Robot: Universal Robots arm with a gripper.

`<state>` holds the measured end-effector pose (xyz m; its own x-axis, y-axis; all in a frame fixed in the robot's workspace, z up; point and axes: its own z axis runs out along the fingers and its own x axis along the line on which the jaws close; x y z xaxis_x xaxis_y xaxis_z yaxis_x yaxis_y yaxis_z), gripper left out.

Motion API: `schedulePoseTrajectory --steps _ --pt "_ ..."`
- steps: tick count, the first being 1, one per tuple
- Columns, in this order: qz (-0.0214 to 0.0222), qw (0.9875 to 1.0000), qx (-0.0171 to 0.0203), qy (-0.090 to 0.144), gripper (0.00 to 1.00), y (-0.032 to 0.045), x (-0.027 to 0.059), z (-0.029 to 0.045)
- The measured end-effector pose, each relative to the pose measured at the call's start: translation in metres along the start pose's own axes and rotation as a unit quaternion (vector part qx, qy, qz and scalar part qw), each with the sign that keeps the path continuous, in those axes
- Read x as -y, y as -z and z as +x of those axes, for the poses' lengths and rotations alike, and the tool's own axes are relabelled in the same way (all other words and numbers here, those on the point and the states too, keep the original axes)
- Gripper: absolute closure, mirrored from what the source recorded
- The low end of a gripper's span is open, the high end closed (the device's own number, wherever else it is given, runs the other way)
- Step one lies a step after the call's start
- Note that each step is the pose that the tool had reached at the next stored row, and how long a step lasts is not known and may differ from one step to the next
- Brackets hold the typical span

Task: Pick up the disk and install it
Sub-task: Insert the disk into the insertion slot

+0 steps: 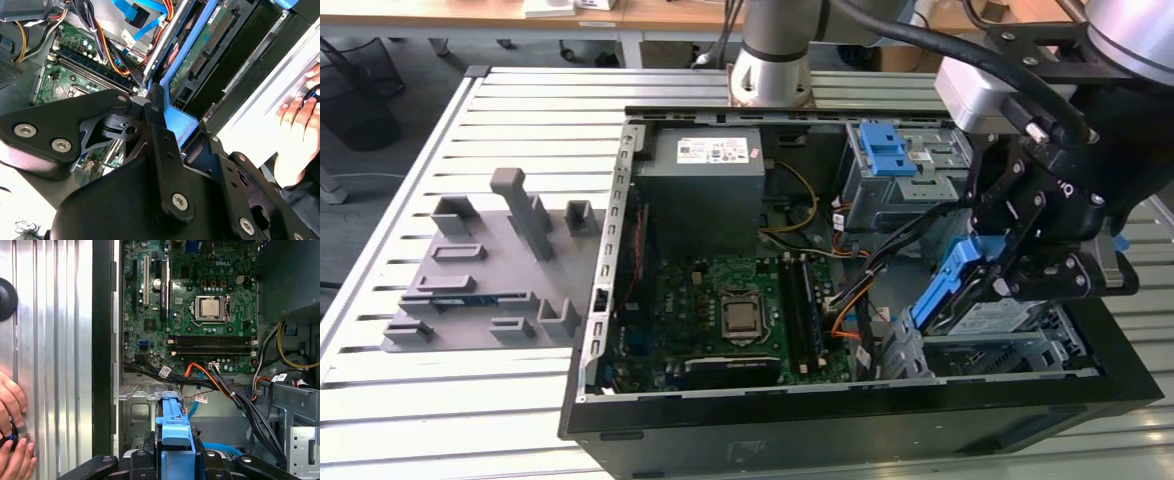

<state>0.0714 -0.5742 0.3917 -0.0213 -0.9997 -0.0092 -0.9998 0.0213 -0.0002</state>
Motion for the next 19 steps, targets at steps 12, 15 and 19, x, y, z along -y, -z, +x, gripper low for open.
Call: schedulePoseTrajectory --steps 12,15,19 --pt "0.0000 1.0000 -0.0001 0.000 0.64 -0.0105 0.0000 0.0002" --pt "0.0000 1.0000 -0.0001 0.000 0.64 -0.0129 0.0000 0.0003" --pt "0.0000 1.0000 0.0000 0.000 0.64 -0.0163 0.0000 0.0003"
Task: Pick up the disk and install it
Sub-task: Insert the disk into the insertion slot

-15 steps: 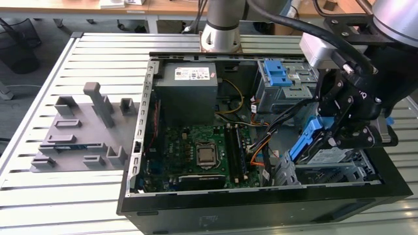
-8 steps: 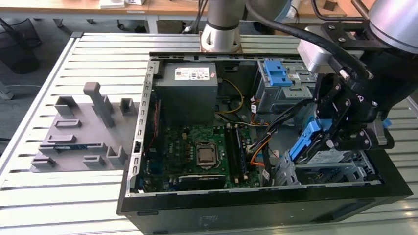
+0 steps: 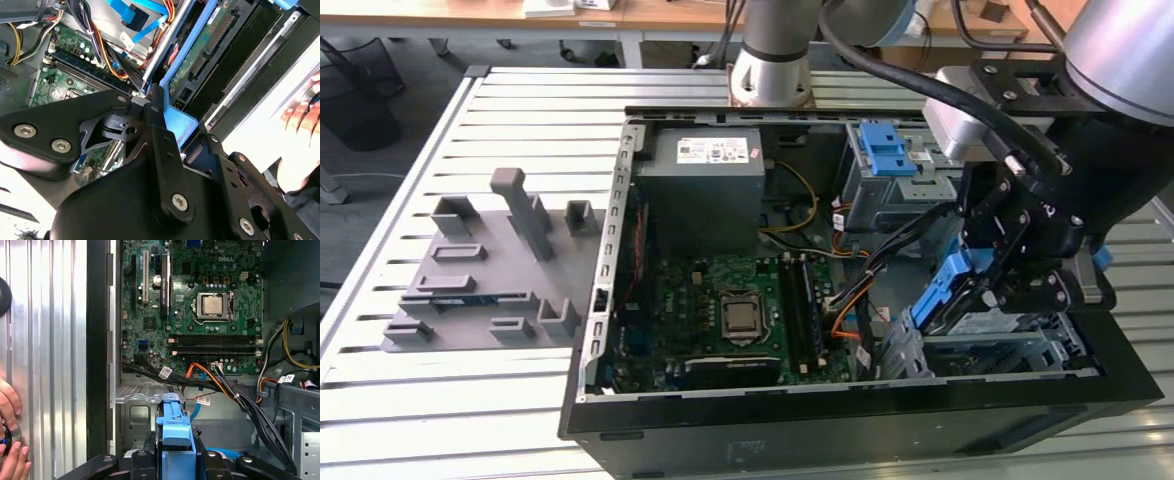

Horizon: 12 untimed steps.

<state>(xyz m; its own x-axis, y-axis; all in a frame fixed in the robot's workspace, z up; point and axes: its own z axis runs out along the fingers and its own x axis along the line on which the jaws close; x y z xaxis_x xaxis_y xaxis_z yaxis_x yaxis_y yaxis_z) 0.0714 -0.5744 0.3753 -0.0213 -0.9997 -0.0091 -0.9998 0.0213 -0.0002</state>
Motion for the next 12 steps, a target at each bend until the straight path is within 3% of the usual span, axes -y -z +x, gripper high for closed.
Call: schedulePoseTrajectory --steps 12 --pt "0.0000 1.0000 0.0000 0.000 0.64 -0.0101 0.0000 0.0002"
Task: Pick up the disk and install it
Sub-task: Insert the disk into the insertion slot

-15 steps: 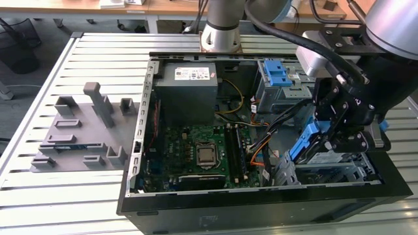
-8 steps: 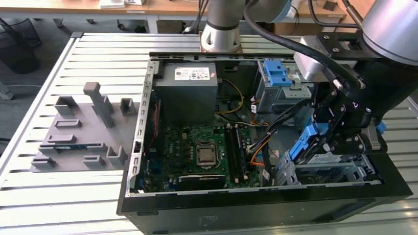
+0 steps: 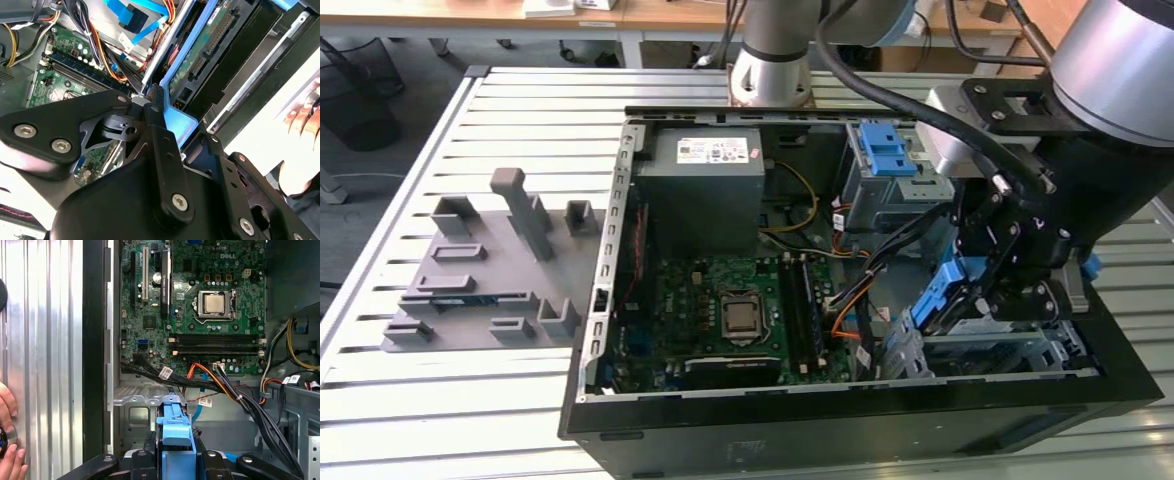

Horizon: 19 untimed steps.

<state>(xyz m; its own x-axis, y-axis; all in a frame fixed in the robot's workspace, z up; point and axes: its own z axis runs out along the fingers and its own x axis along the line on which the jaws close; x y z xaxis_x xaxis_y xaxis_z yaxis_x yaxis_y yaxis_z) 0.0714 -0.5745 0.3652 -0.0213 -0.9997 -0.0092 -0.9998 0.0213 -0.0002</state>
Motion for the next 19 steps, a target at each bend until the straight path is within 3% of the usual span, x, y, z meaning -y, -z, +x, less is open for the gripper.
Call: schedulePoseTrajectory --steps 12,19 --pt "0.0000 1.0000 -0.0001 0.000 0.64 -0.0097 0.0000 0.0002" --pt "0.0000 1.0000 -0.0001 0.000 0.64 -0.0106 0.0000 0.0002"
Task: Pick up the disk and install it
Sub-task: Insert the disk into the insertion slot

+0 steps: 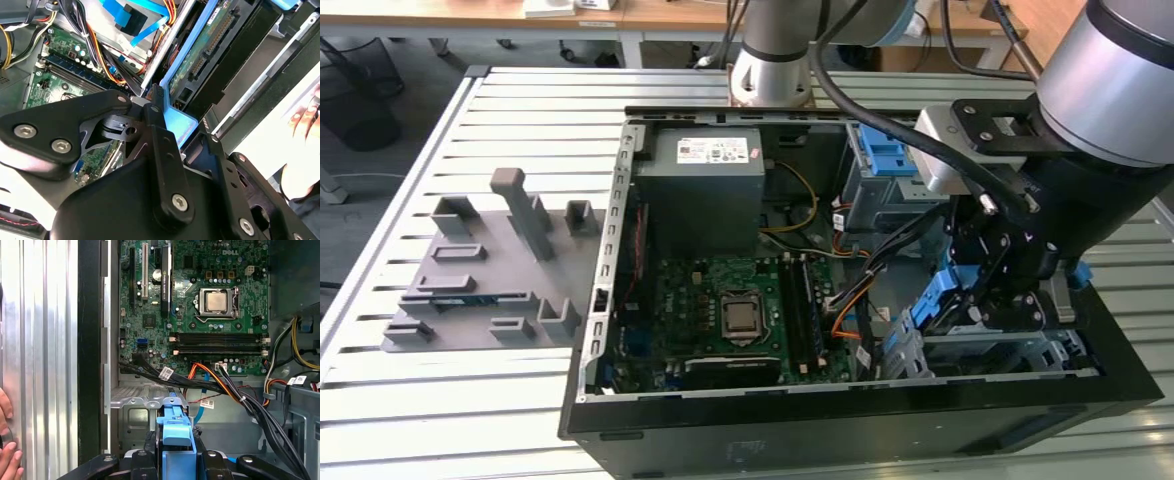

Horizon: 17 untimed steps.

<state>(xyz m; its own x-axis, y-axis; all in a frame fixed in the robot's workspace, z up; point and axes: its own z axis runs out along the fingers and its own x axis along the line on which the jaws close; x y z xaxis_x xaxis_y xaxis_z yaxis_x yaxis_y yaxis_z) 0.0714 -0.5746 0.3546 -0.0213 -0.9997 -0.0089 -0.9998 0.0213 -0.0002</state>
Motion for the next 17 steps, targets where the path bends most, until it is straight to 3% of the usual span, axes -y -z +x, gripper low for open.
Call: schedulePoseTrajectory --steps 12,14,17 --pt "0.0000 1.0000 -0.0002 0.000 0.56 0.0000 0.0000 0.0000" --pt "0.0000 1.0000 -0.0002 0.000 0.58 0.0000 0.0000 0.0000" --pt "0.0000 1.0000 -0.0002 0.000 0.70 0.0000 0.0000 0.0000"
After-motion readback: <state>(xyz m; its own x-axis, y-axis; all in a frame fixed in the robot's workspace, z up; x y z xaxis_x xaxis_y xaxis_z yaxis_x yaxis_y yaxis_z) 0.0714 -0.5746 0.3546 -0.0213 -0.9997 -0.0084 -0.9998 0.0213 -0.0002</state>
